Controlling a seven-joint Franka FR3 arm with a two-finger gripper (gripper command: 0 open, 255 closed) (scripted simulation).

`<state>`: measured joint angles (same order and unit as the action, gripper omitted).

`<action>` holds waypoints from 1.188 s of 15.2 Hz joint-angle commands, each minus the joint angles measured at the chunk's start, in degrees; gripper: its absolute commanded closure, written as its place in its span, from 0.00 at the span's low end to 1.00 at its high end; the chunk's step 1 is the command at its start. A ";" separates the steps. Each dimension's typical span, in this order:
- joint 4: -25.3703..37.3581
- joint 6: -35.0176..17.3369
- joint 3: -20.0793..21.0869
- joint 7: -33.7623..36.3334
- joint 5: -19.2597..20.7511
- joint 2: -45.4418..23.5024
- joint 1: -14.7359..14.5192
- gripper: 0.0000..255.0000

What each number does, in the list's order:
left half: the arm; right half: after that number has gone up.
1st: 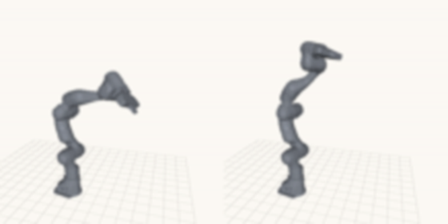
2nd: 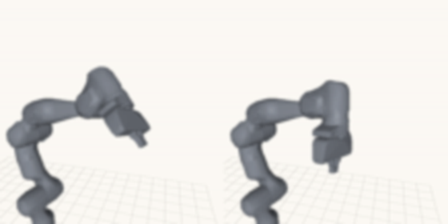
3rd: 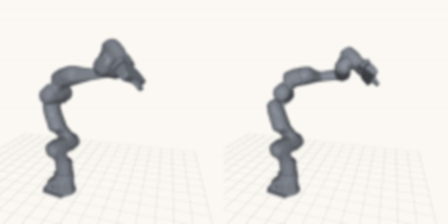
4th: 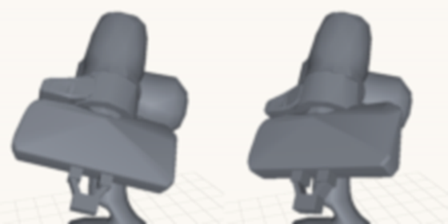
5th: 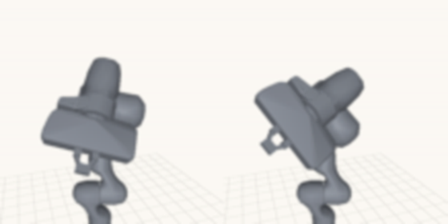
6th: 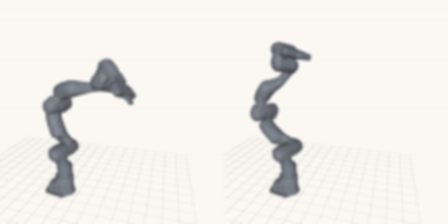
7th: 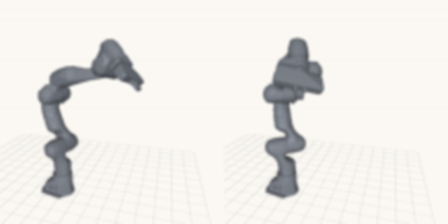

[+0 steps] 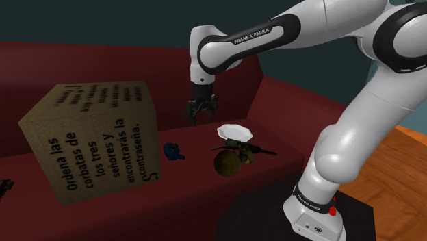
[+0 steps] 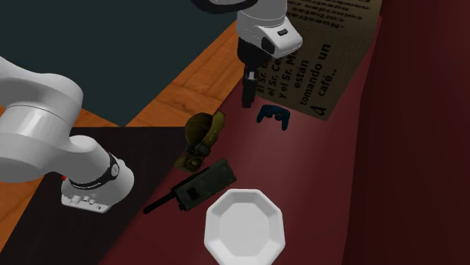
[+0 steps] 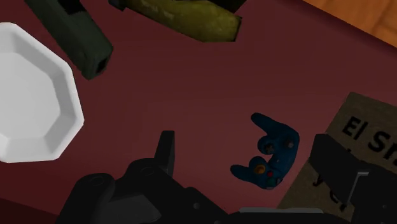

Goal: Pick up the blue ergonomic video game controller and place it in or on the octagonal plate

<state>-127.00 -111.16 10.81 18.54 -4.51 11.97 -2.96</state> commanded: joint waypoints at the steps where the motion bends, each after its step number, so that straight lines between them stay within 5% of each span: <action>1: 1.71 -2.18 0.72 0.95 0.43 -4.40 -0.24 0.00; 12: 16.96 -8.26 2.95 7.06 4.62 -28.80 -3.51 0.00; 18: 15.07 -11.78 2.74 7.32 4.99 -30.47 -3.86 0.00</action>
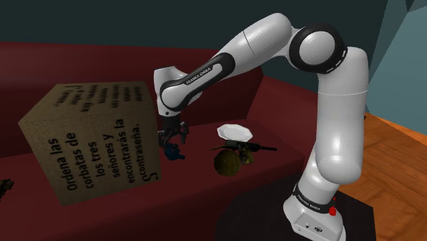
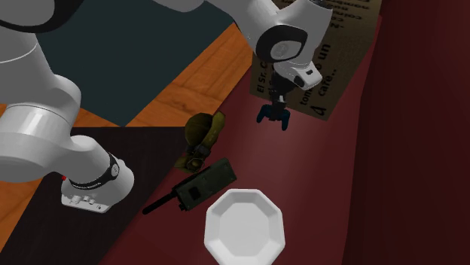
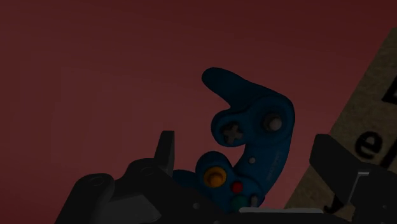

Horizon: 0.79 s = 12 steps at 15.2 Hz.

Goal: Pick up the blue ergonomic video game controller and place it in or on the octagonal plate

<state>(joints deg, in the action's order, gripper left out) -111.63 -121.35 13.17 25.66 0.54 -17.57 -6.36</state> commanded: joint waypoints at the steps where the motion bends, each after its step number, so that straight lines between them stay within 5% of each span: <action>1: -0.65 -2.28 0.34 0.25 0.02 -1.27 -0.52 0.00; 10: -1.20 -3.38 0.08 0.28 0.07 -1.81 -0.79 0.00; 11: -1.52 -3.39 0.19 0.45 0.00 -1.49 -0.89 1.00; 12: -1.80 -3.37 0.29 0.64 -0.06 -1.18 -1.01 1.00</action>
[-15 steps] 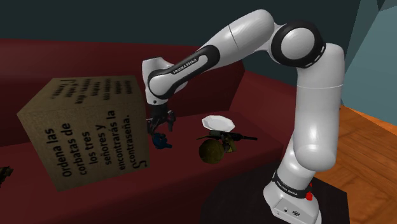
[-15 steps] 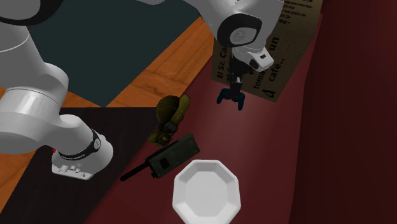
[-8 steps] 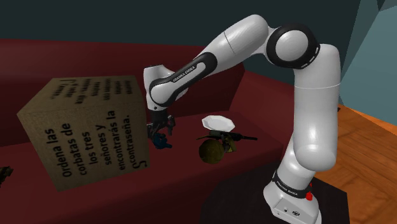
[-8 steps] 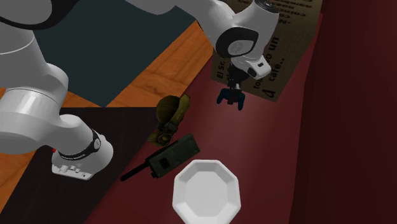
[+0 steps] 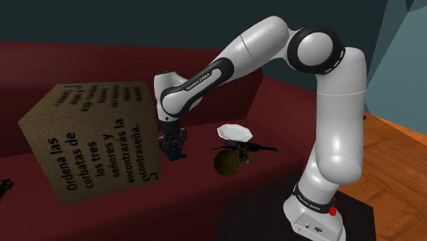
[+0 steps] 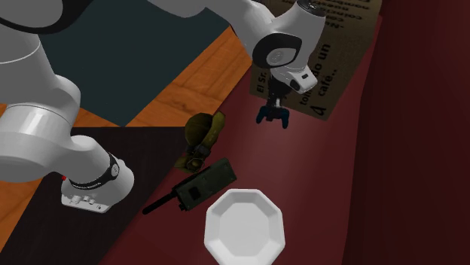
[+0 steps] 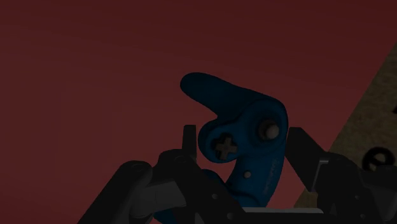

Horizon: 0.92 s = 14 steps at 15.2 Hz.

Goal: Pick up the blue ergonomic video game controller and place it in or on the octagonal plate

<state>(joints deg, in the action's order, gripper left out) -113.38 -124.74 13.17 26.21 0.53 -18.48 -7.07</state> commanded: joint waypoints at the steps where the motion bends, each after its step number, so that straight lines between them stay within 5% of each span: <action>1: -0.43 -0.10 0.33 0.09 -0.11 0.01 -0.29 1.00; 14: 1.89 3.92 0.31 -0.50 -0.56 1.73 0.12 1.00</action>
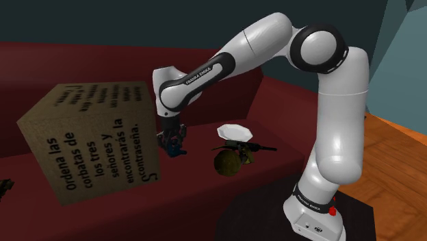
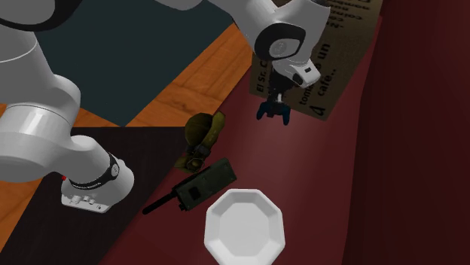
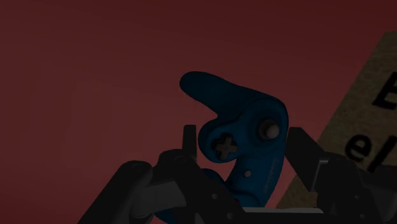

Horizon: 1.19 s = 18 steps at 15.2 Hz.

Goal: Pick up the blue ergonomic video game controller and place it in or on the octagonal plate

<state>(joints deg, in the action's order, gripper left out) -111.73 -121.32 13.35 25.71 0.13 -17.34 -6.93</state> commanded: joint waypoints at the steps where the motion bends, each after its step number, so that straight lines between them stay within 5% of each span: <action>1: 0.50 1.17 0.16 -0.04 -0.27 1.00 0.01 1.00; 11: 3.50 7.34 0.37 -0.25 -1.03 4.25 0.23 1.00; 18: -7.66 5.06 -2.84 -9.16 -2.43 12.91 5.38 1.00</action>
<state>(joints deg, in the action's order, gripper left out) -118.00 -116.16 10.95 17.79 -2.12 -5.71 -2.18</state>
